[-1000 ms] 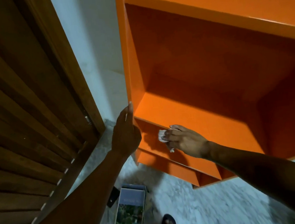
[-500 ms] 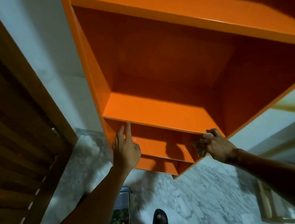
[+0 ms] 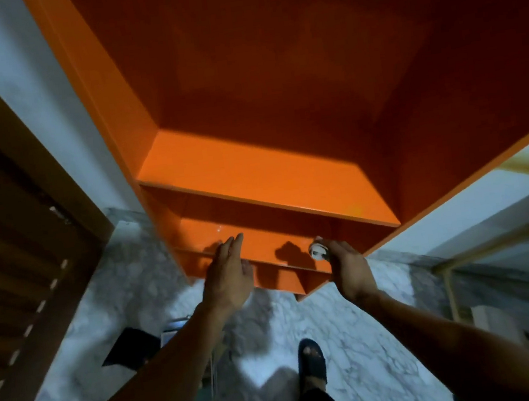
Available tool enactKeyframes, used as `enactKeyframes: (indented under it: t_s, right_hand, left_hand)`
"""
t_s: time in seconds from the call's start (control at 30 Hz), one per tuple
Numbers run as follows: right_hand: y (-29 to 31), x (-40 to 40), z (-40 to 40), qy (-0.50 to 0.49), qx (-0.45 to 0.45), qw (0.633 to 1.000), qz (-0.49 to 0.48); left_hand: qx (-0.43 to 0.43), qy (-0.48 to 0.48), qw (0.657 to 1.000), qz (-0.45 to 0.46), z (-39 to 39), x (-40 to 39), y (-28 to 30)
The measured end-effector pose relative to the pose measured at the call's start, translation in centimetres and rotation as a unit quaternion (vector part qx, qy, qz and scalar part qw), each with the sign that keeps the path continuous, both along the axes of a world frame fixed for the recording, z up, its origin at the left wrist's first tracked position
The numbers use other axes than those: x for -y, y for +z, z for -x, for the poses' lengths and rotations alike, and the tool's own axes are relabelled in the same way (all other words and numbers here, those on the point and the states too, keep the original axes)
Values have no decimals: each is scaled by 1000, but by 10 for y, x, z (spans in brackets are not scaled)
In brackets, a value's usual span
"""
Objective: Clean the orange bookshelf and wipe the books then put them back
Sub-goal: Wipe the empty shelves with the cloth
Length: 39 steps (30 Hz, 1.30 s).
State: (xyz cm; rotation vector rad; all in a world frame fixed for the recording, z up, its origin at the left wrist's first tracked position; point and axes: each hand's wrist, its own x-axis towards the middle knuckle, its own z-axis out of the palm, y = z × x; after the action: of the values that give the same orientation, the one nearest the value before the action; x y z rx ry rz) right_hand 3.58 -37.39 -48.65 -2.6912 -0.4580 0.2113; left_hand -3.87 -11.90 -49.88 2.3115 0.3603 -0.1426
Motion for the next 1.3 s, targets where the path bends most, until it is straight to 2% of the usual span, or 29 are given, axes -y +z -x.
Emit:
enactKeyframes:
  t_s: [0.2, 0.27, 0.4, 0.5, 0.63, 0.7, 0.8, 0.9, 1.0, 1.07, 1.13, 1.2, 1.27, 1.3]
  right_hand:
    - [-100, -7, -48, -142, -8, 988, -51]
    - [-127, -5, -59, -169, -8, 984, -61]
    - [-176, -13, -77, -159, -22, 985, -63]
    - [-199, -22, -86, -138, -4, 990, -6]
    - [-217, -33, -81, -40, 158, 985, 56]
    - [-227, -39, -75, 19, 200, 978, 62]
    - [-236, -47, -61, 92, 222, 970, 37]
    - [-240, -49, -46, 202, 261, 944, 13]
    - [-237, -49, -34, 322, 223, 916, -87]
    - [-231, -51, -27, 351, 178, 903, -171]
    - [-219, -48, -27, 315, 167, 904, -235]
    - [-206, -42, -36, 236, 211, 908, -275]
    - [-194, -30, -55, 133, 250, 929, -240]
    - [-190, -22, -63, 84, 257, 948, -169]
  left_hand:
    - [46, 40, 998, -33, -28, 14, -98]
    - [72, 19, 995, -61, -38, 23, -134]
    - [118, -4, 985, -126, -61, 29, -195]
    - [161, -5, 970, -183, -76, 24, -229]
    - [219, 22, 948, -230, -84, 16, -253]
    - [240, 42, 940, -240, -84, 17, -255]
    - [261, 33, 935, -238, -81, 10, -258]
    - [271, 27, 930, -245, -75, -2, -261]
    - [275, 26, 927, -254, -66, -8, -262]
    - [265, 13, 928, -263, -62, -13, -262]
    - [258, 4, 926, -276, -59, -17, -262]
    - [255, 8, 928, -273, -56, -19, -260]
    - [244, 12, 934, -260, -54, -18, -257]
    - [236, 12, 938, -254, -54, -18, -256]
